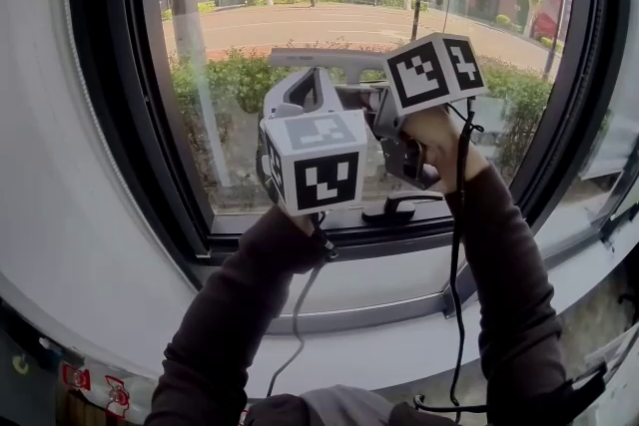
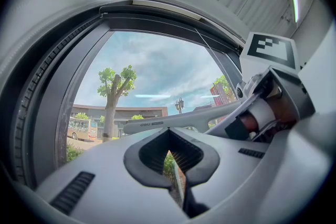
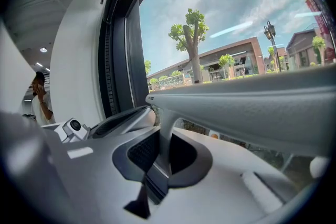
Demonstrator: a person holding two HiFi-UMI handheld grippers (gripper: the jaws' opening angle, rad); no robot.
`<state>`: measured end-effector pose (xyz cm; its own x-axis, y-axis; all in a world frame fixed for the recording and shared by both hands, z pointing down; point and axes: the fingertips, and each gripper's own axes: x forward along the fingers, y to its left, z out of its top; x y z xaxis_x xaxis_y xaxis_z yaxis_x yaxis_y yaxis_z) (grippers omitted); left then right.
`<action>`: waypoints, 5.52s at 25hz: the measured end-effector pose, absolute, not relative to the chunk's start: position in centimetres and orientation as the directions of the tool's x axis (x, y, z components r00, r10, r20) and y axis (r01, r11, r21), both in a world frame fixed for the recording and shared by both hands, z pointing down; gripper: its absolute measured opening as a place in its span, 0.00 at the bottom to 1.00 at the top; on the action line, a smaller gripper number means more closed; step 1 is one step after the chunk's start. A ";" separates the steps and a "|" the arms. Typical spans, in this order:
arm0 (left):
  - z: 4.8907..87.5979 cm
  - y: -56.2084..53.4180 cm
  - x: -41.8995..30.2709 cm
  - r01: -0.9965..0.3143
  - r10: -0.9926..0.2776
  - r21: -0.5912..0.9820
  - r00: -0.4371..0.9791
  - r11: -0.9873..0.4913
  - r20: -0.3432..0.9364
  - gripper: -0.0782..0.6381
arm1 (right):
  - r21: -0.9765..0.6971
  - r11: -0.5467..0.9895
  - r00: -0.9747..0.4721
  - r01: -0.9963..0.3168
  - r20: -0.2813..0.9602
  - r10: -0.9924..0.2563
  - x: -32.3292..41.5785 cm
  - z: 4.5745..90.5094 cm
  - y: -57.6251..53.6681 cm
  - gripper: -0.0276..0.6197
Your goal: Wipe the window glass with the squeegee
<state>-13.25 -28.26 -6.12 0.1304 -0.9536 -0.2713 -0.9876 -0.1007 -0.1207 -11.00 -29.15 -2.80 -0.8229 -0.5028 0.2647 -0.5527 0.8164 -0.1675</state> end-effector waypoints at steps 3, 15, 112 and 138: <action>-6.1 -28.3 -13.4 -0.988 -0.954 -0.120 0.129 -0.099 -0.270 0.11 | -0.166 0.821 -0.825 -0.547 0.274 -0.494 -11.2 -2.8 -29.2 0.09; -5.1 -28.1 -13.7 -0.988 -0.957 -0.128 0.123 -0.092 -0.263 0.11 | -0.163 0.853 -0.845 -0.496 0.315 -0.432 -11.6 -1.8 -28.9 0.09; 6.9 -30.6 -14.5 -0.990 -0.995 -0.104 0.100 -0.097 -0.026 0.11 | -0.483 0.811 -0.904 -0.330 0.409 -0.124 -12.6 9.6 -29.8 0.09; 12.5 -29.9 -15.1 -0.991 -0.995 -0.103 0.081 -0.086 0.055 0.11 | -0.538 0.779 -0.896 -0.322 0.440 -0.067 -13.0 15.5 -28.4 0.09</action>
